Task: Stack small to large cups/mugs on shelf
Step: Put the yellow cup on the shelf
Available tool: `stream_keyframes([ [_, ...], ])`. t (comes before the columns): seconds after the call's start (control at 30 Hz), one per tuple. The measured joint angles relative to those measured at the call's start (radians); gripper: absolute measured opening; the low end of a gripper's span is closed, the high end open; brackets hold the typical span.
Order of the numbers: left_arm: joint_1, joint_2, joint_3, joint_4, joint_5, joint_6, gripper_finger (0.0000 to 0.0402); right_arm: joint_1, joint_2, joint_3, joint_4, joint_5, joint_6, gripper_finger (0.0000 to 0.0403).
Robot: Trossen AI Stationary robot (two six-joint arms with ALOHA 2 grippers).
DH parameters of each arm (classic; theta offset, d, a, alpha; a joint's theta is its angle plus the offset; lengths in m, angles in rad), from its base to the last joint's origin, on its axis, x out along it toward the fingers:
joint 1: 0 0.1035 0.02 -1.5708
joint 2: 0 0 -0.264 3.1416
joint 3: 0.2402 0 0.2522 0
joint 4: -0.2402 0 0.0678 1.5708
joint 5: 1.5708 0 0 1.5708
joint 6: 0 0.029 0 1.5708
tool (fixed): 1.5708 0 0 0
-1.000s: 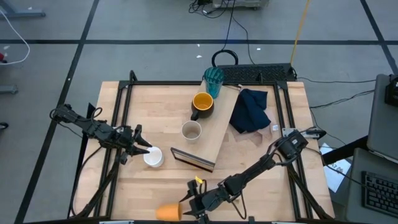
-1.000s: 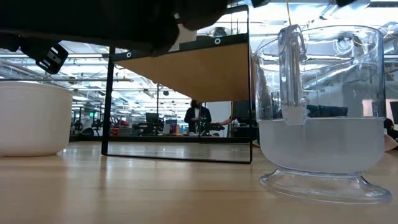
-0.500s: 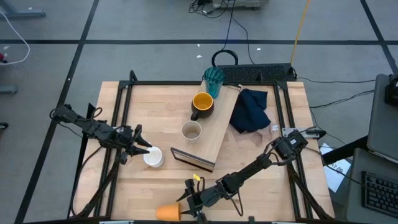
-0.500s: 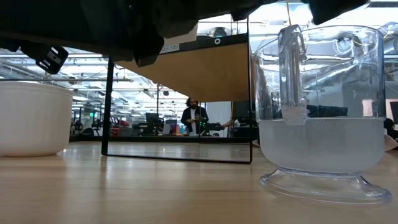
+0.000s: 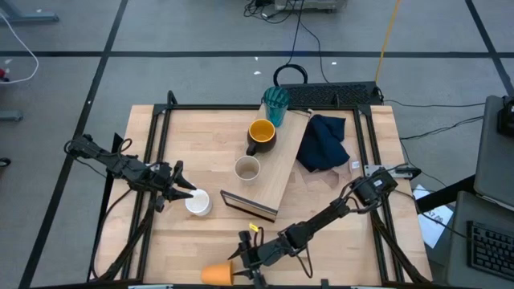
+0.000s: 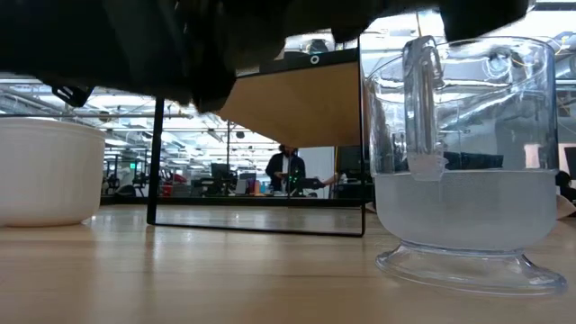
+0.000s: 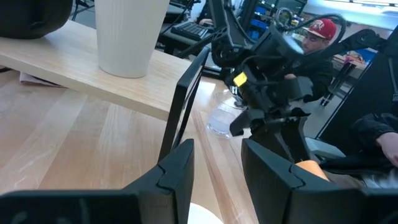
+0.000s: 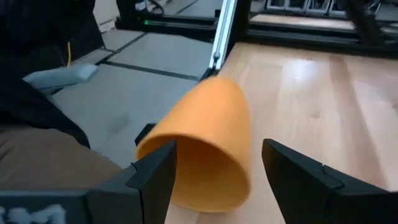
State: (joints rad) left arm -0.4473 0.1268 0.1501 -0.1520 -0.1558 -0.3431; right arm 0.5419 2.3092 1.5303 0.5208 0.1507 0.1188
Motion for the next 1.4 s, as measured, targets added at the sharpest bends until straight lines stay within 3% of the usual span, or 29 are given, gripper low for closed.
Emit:
stream_keyframes([
  [0.17,0.0,0.0,0.0,0.0,0.0,0.0,0.0134,0.0,0.052,0.0,0.061,-0.049,0.0,0.0226],
  [1.2,0.0,0.0,0.0,0.0,0.0,-0.006,0.0134,-0.002,0.049,0.0,0.097,-0.048,0.026,0.0226],
  [1.4,0.0,0.0,0.0,0.0,0.0,-0.006,0.0134,0.012,0.049,0.0,0.109,-0.007,0.026,0.0226],
])
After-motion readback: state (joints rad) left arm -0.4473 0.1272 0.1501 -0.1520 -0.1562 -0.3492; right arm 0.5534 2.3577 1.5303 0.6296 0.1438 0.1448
